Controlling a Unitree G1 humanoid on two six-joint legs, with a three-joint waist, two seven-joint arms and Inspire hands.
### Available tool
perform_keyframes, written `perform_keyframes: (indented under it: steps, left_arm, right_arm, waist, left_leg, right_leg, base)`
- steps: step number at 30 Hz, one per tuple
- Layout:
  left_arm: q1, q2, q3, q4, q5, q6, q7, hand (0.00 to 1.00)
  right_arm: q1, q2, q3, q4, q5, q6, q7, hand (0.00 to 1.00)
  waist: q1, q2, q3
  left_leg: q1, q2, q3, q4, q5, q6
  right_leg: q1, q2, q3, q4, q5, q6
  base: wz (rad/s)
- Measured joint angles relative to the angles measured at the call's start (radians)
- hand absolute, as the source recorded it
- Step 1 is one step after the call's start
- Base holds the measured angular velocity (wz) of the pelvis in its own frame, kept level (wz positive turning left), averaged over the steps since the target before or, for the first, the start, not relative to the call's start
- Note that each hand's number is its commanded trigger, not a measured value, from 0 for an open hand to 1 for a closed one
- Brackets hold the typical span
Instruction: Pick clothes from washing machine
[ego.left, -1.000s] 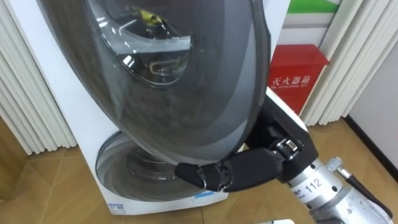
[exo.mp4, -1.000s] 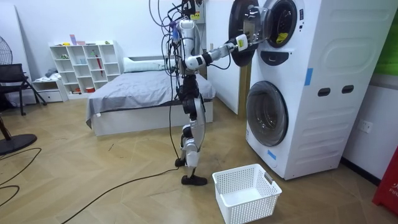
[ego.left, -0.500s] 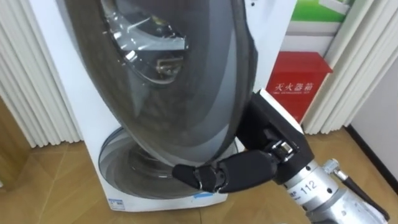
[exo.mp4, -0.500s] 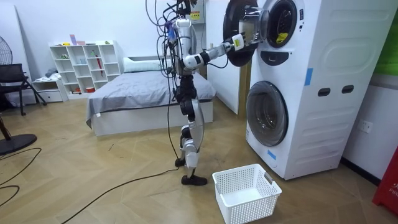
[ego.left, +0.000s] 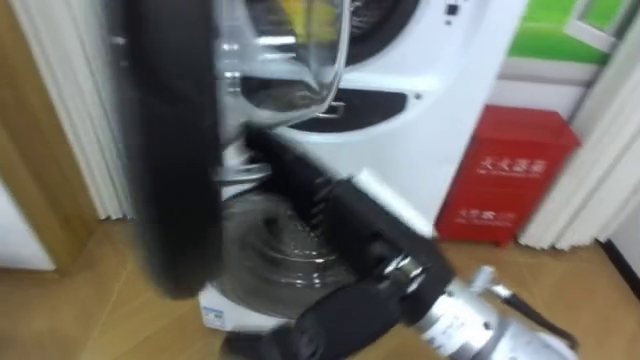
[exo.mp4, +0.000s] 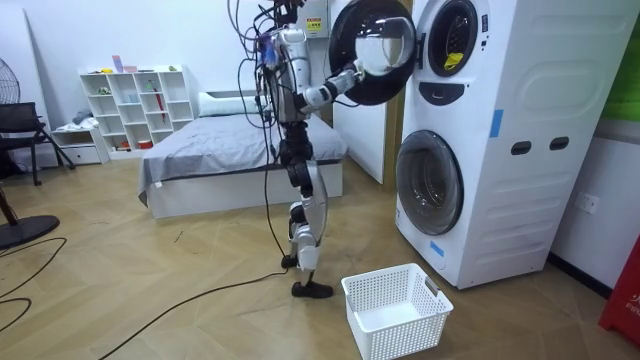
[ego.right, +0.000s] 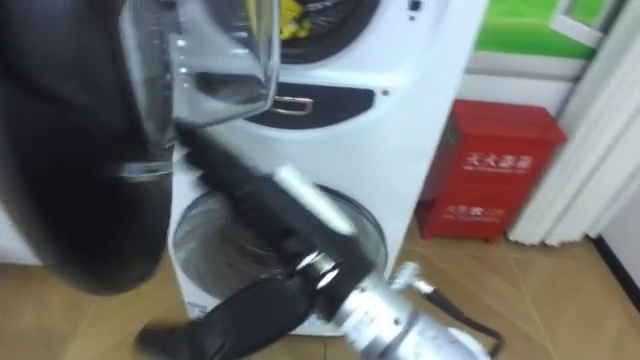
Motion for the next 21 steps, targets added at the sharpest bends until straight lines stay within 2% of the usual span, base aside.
perform_keyframes:
  steps: [2,7,16,21]
  left_arm:
    - [0.0,0.0,0.0,0.001,0.0,0.0,0.0,0.0]
    - [-0.003,-0.001,0.017,-0.001,-0.001,0.0,0.003,0.0]
    - [-0.021,-0.006,0.024,0.002,-0.003,0.0,0.033,0.0]
    - [-0.03,-0.006,0.024,0.002,-0.003,-0.003,0.037,0.0]
  right_arm:
    - [-0.015,0.001,0.008,0.0,0.0,0.0,0.036,0.0]
    - [-0.027,0.002,0.027,0.001,0.0,0.0,0.07,0.0]
    - [-0.027,0.009,0.031,0.001,0.0,0.0,0.082,0.0]
    - [-0.027,0.007,0.031,0.001,0.0,0.0,0.079,0.0]
  waist:
    - [0.018,-0.007,0.0025]
    - [0.04,-0.005,0.0035]
    - [0.041,0.014,0.0165]
    - [0.038,0.014,0.0171]
  left_leg:
    - [-0.001,-0.004,-0.007,-0.001,0.0,0.0]
    - [-0.001,-0.015,-0.024,-0.015,-0.005,0.009]
    - [0.002,-0.018,-0.024,-0.024,-0.007,0.011]
    - [0.001,-0.019,-0.023,-0.024,-0.007,0.011]
  right_leg:
    - [0.009,-0.006,-0.012,-0.002,-0.004,0.003]
    - [0.017,-0.013,-0.023,-0.001,-0.005,0.006]
    - [0.029,-0.016,-0.03,-0.02,-0.011,0.015]
    - [0.029,-0.017,-0.03,-0.021,-0.016,0.015]
  base:
    - [0.21]
    - [0.12]
    - [0.04]
    - [0.0]
